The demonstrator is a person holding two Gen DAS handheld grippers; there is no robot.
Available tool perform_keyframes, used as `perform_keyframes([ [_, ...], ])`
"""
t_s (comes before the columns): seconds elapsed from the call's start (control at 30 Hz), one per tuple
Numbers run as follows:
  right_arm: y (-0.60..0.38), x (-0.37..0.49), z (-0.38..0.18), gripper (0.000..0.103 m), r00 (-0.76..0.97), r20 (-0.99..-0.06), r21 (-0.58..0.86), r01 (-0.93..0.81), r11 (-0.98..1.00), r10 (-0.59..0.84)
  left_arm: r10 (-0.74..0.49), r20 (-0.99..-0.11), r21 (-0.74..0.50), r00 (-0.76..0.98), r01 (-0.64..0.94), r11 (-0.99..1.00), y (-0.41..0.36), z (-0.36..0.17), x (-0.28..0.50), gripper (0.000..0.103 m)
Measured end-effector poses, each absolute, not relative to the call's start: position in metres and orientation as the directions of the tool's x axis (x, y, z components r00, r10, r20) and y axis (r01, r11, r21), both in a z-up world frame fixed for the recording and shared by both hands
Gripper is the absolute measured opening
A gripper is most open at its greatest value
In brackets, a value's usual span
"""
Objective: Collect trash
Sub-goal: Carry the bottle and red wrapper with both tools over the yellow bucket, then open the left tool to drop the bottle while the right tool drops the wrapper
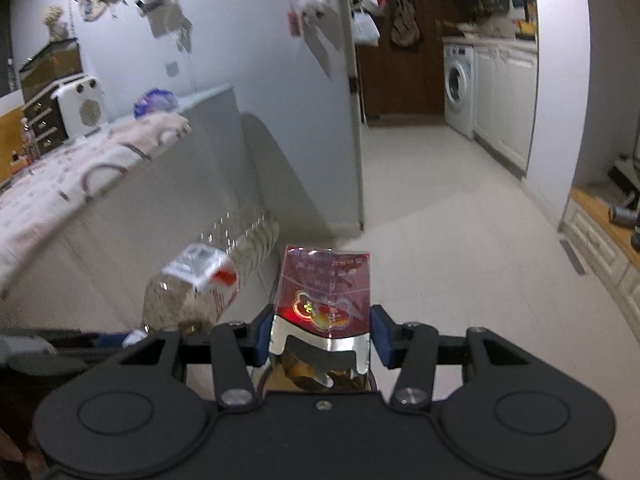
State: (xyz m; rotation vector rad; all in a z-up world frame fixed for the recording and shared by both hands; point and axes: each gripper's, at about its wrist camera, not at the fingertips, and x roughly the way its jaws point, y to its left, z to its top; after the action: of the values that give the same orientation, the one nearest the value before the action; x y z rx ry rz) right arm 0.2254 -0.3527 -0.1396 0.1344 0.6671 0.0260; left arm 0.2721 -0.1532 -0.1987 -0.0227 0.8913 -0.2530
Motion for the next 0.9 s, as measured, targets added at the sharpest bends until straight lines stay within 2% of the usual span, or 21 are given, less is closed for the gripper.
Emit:
perform_keyframes([
  [0.33,-0.376,0.251,-0.219,0.05,0.683,-0.726,0.192,0.092,0.977,0.079,-0.151,-0.905,-0.121,0.397,0.1,0.988,-0.149,-0.31,0.325,0.034],
  [0.67,-0.377,0.294,-0.289,0.05,0.566,-0.815,0.231,0.124,0.965,0.122,-0.164,-0.956,-0.171,0.241,-0.009,0.985,-0.154,-0.388,0.384,0.034],
  [0.9,-0.366,0.32,-0.323,0.05,0.506,-0.85,0.237,0.118,0.964,0.147,-0.171,-0.966,-0.185,0.192,-0.057,0.981,-0.159,-0.431,0.419,0.034],
])
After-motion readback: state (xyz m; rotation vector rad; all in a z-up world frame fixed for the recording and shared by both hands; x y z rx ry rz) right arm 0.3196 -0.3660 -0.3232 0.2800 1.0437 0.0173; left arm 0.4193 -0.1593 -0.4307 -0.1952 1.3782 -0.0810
